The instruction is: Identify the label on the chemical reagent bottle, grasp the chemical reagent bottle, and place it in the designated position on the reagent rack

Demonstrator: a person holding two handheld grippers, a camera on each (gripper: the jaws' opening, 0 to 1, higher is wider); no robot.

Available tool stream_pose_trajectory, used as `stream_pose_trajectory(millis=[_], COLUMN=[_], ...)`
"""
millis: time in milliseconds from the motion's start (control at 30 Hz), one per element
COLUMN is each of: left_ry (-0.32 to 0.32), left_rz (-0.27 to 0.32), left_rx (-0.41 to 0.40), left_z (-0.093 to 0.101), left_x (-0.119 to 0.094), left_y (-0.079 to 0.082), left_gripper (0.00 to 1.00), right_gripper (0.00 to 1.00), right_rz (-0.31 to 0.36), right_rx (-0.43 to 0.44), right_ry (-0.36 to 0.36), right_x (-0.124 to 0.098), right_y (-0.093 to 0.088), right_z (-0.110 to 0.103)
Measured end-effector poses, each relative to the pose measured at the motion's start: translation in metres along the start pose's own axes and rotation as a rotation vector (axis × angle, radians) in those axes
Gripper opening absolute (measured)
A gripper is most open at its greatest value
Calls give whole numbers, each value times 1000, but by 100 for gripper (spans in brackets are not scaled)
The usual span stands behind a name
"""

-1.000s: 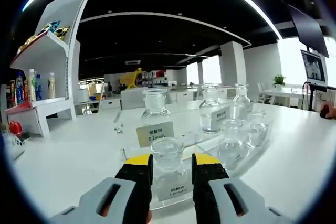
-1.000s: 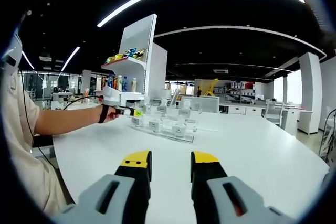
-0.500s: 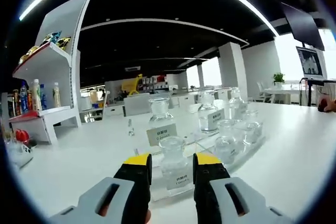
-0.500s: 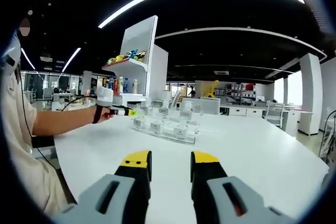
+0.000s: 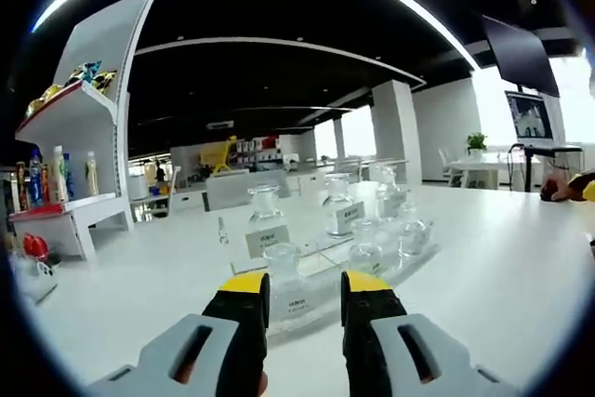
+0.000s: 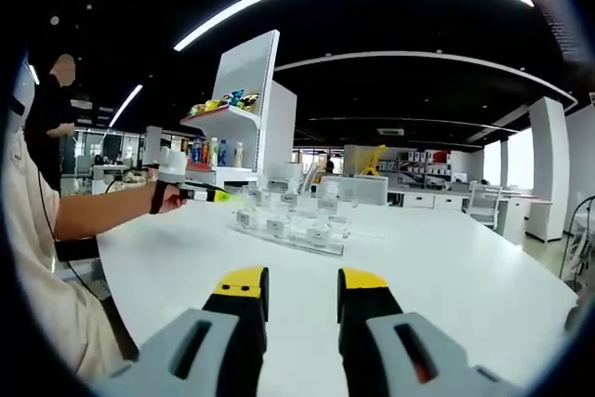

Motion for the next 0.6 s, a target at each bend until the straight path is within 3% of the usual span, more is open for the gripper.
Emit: stream_pose_trajectory(millis=[200, 600], left_ry=[-54, -92], left_rz=[3, 34], left_rx=[26, 91], left_z=[18, 31], left_x=[-23, -58], left_y=[13, 29], left_gripper=[32, 33], right_gripper=[29, 29], right_rz=[9, 13], right_rx=[-3, -8], right_ry=[-4, -4], right_x=[-4, -7], right_y=[4, 4], right_z=[0, 7])
Point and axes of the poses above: the point that each gripper's makers call its tool centre point, and the gripper's own axes: x roughly forward along the fingers, z roughly to its right, y roughly out of its top, the point moved 3 cm from there along -x, roughly backward along the fingers, and after that the axes turned 1 degree about -y, right-handed, at the moved point
